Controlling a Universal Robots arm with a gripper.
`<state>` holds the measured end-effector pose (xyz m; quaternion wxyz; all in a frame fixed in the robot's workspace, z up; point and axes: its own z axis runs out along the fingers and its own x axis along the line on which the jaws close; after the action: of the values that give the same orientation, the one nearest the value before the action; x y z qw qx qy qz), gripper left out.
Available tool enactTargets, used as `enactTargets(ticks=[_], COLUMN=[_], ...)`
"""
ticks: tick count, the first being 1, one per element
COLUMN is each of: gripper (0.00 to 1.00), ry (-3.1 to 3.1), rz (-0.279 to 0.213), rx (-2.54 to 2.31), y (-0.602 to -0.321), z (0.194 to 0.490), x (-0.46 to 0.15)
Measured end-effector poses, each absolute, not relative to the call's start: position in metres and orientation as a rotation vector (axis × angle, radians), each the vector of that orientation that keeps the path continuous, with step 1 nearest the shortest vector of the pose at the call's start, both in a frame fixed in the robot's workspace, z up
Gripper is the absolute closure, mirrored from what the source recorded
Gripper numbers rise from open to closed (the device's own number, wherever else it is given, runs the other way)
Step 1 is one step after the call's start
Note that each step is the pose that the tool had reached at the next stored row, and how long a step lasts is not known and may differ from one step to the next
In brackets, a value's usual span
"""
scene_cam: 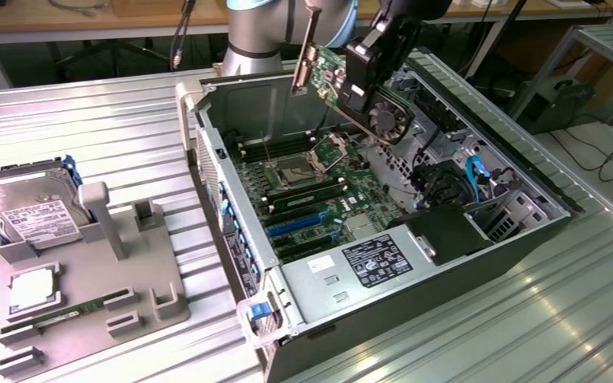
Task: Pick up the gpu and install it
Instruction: 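Insert the gpu into the slot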
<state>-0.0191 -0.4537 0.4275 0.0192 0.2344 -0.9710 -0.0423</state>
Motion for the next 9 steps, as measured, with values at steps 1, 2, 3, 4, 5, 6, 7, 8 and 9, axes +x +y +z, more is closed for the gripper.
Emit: enactTargets(ticks=[1,2,3,4,5,6,7,8,9], gripper=[0.73,0.73,0.73,0.73,0.73,0.73,0.73,0.73,0.73], ry=[-3.01,-3.004,-3.0,-2.996,-2.991,-2.988,-2.984,-2.98,-2.975], rz=[-0.131,-0.13,-0.13,-0.13,-0.13,-0.129,-0.129,-0.129,-0.128], rx=[0.741,0.763,0.778,0.793,0.807,0.82,0.833,0.845,0.862], y=[-0.4537,-0.4537,-0.4537,-0.4538,-0.4538,-0.4538,-0.4539,-0.4539,-0.4539], z=[0.4275,0.4275,0.4275,0.4275,0.4275,0.4275,0.4275,0.4275,0.4275], x=[-0.0191,-0.0191,-0.0191,-0.0191,-0.0191,-0.0191,-0.0191,-0.0191,-0.0191])
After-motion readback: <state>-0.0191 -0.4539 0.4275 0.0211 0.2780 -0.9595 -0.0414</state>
